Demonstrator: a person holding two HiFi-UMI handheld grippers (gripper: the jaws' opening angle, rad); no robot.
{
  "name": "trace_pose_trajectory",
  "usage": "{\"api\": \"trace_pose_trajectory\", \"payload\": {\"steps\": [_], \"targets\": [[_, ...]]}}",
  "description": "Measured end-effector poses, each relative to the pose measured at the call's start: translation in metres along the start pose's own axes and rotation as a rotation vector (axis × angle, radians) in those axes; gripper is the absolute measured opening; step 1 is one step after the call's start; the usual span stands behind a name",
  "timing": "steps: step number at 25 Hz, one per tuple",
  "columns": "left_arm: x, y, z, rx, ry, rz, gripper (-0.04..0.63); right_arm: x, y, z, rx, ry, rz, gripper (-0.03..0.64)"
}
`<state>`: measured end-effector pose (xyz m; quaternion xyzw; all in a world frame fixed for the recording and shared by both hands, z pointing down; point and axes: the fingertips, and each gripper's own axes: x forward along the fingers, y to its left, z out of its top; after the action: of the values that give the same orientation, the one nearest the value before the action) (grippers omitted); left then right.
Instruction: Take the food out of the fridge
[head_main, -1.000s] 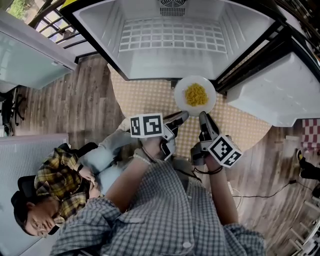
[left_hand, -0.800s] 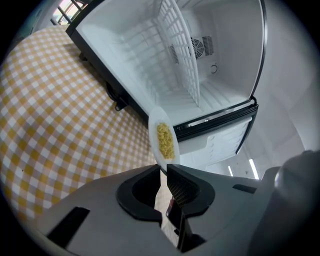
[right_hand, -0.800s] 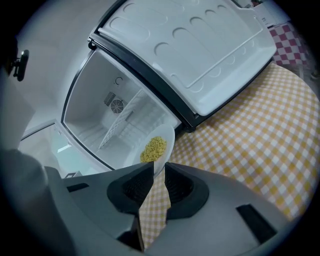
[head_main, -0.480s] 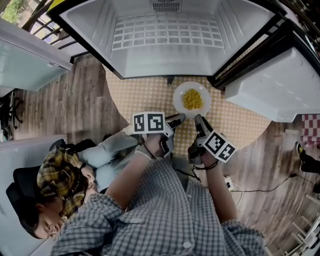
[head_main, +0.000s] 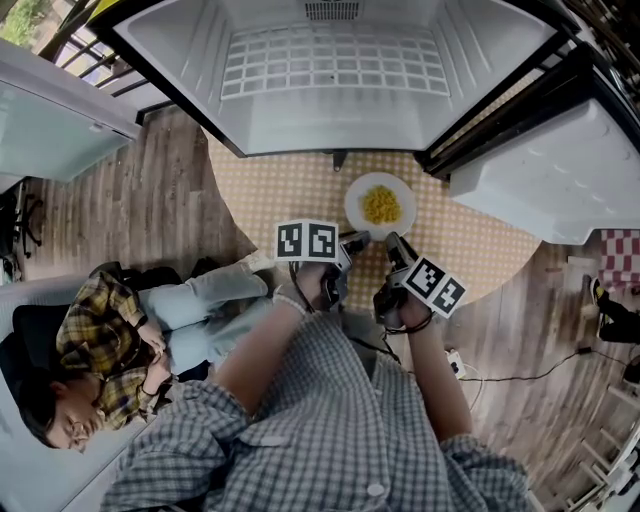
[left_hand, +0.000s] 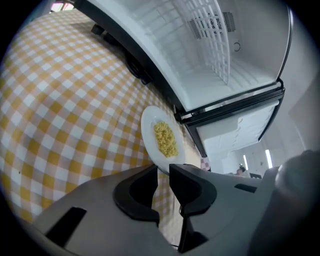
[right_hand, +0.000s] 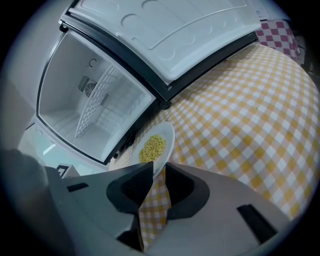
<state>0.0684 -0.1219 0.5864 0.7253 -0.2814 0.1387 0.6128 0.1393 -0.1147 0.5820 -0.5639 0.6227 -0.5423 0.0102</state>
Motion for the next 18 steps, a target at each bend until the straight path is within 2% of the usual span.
{"api": "trace_pose_trajectory", "payload": {"steps": [4, 8, 15, 18], "targets": [[0.003, 0.002, -0.003, 0.112, 0.048, 0.060, 0.086, 0.002, -0.002, -0.001, -0.014, 0.010, -0.011, 0.063], [0.004, 0.001, -0.005, 0.216, 0.078, 0.097, 0.129, 0.004, -0.002, -0.002, -0.060, 0.024, -0.025, 0.063], [-0.004, 0.004, -0.005, 0.246, 0.101, 0.093, 0.173, 0.005, -0.006, -0.005, -0.163, 0.064, -0.046, 0.072], [-0.011, 0.008, -0.003, 0.249, 0.094, 0.104, 0.173, 0.003, -0.008, -0.006, -0.211, 0.067, -0.058, 0.093]]}}
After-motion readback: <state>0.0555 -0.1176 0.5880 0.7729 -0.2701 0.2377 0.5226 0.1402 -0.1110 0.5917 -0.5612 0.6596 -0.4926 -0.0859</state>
